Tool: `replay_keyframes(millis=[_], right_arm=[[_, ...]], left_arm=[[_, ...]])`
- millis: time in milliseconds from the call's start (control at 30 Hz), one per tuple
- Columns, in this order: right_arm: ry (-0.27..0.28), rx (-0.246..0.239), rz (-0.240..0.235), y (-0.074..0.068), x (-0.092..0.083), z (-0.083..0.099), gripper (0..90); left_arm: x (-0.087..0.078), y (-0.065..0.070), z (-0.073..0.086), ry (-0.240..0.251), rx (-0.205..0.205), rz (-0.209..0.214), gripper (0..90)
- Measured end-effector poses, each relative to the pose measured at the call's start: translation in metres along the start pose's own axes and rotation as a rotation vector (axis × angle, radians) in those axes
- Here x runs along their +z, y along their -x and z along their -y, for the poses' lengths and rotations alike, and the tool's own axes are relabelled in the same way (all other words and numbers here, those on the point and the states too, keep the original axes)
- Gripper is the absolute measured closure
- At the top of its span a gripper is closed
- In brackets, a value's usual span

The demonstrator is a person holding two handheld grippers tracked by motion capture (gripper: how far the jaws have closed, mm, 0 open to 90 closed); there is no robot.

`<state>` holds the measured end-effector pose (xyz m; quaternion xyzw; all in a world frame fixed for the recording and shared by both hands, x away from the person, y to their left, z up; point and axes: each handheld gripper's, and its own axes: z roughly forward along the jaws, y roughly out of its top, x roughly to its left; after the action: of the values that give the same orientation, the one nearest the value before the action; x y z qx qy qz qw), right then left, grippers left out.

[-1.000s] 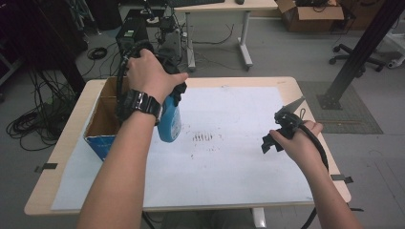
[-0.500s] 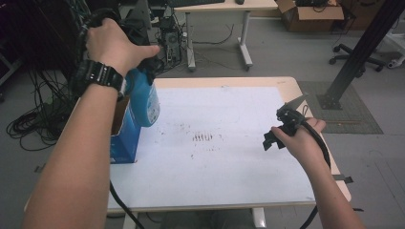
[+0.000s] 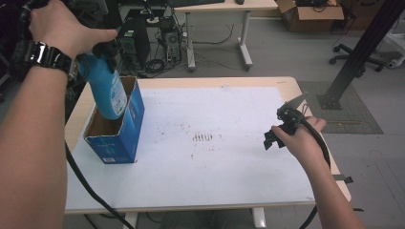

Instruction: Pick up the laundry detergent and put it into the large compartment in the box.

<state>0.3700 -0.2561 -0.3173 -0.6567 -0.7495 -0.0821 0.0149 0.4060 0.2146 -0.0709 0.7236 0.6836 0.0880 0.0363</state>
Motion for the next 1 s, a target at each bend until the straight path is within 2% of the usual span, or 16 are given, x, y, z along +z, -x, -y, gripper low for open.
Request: replay_keyframes(millis=[133, 267, 333, 733, 767, 833, 867, 967, 1000], right_arm=[[-0.004, -0.001, 0.002, -0.002, 0.001, -0.001, 5.5], [-0.007, -0.004, 0.001, -0.004, 0.003, -0.001, 5.5], [-0.006, -0.005, 0.001, -0.005, 0.004, -0.001, 5.5], [-0.022, -0.016, 0.0, -0.008, 0.013, -0.001, 5.7], [-0.022, -0.016, 0.0, -0.008, 0.013, -0.001, 5.7], [-0.024, -0.014, 0.002, -0.007, 0.014, -0.001, 5.7], [-0.024, -0.016, 0.003, -0.007, 0.015, -0.001, 5.7], [-0.025, -0.01, 0.005, -0.007, 0.016, -0.001, 5.7], [-0.026, -0.021, 0.006, -0.007, 0.018, -0.002, 5.7]], left_arm=[[0.004, -0.01, 0.001, 0.002, -0.016, 0.007, 37.4], [0.02, -0.021, 0.001, -0.007, -0.033, 0.001, 37.4], [0.022, -0.022, 0.001, -0.009, -0.034, 0.0, 37.4], [0.079, -0.031, 0.0, -0.049, -0.054, 0.025, 37.4], [0.079, -0.031, 0.0, -0.049, -0.054, 0.025, 37.4], [0.092, -0.033, 0.0, -0.06, -0.055, 0.027, 37.4], [0.092, -0.033, 0.0, -0.06, -0.055, 0.027, 37.4], [0.106, -0.033, 0.001, -0.074, -0.055, 0.027, 37.4], [0.115, -0.034, 0.002, -0.084, -0.054, 0.032, 37.5]])
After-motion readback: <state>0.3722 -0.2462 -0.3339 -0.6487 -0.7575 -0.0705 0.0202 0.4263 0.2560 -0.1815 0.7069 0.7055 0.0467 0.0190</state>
